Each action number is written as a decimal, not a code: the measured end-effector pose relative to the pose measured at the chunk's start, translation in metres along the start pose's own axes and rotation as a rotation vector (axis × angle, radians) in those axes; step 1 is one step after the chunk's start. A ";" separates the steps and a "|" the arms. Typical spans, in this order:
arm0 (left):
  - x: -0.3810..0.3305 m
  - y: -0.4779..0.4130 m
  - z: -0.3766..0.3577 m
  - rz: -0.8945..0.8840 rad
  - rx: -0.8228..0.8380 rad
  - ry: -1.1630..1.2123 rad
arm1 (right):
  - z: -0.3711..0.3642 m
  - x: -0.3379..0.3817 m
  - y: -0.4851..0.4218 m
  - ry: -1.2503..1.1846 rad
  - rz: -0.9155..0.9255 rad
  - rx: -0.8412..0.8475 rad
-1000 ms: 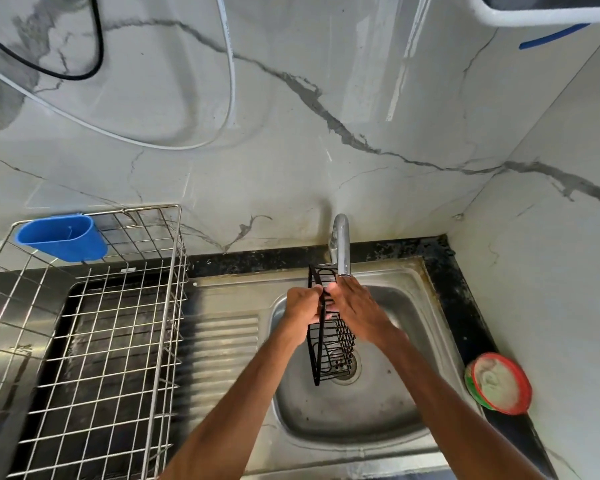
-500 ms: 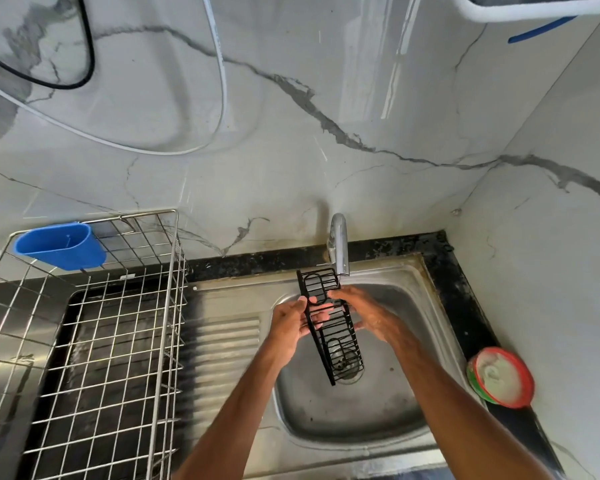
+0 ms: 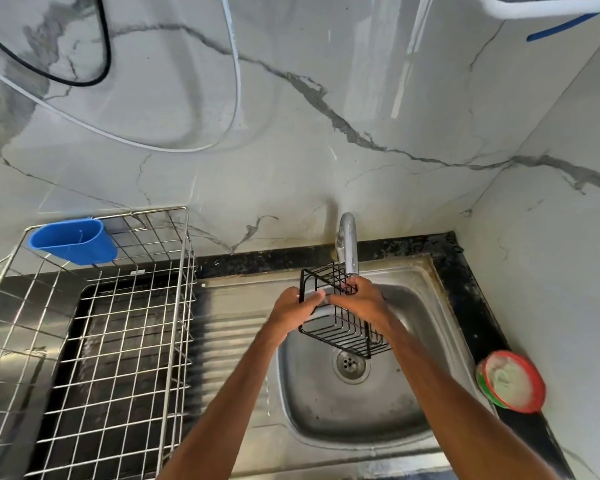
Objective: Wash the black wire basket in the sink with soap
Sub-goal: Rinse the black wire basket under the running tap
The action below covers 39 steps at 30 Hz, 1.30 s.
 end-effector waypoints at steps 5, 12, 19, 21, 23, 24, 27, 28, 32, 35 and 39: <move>-0.014 -0.001 -0.006 0.109 -0.147 -0.030 | -0.006 0.011 0.010 0.137 0.121 -0.116; -0.015 -0.009 -0.014 0.227 -0.030 -0.049 | -0.002 0.004 0.017 0.099 0.126 -0.153; -0.015 -0.009 -0.016 0.202 -0.147 -0.122 | 0.010 -0.007 0.019 0.084 0.132 0.101; -0.014 -0.010 -0.016 0.212 -0.142 -0.159 | 0.003 -0.001 0.028 0.071 0.220 0.114; -0.012 -0.012 -0.016 0.193 -0.159 -0.210 | -0.018 0.006 0.041 0.065 0.342 0.186; -0.011 -0.012 -0.016 0.184 -0.162 -0.244 | -0.030 0.007 0.045 0.106 0.404 0.207; -0.006 -0.012 -0.014 0.215 -0.162 -0.232 | -0.041 0.001 0.036 0.198 0.460 0.183; -0.005 -0.010 -0.013 0.228 -0.156 -0.198 | -0.038 -0.001 0.029 0.207 0.438 0.167; -0.003 -0.005 -0.011 0.255 -0.145 -0.126 | -0.027 -0.021 0.006 0.288 0.331 0.120; 0.001 -0.011 -0.011 0.247 -0.154 -0.150 | -0.034 -0.006 0.019 0.193 0.370 0.163; -0.002 -0.010 -0.010 0.221 -0.154 -0.190 | -0.037 0.003 0.033 0.111 0.445 0.197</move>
Point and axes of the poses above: each hand's wrist, its own y-axis away from the middle knuckle, its own z-axis out of the back of the hand, x = y × z, the point moved 5 cm from there along -y, towards the middle knuckle, and after that the axes turned 2 degrees about z, right-handed, at the moved point
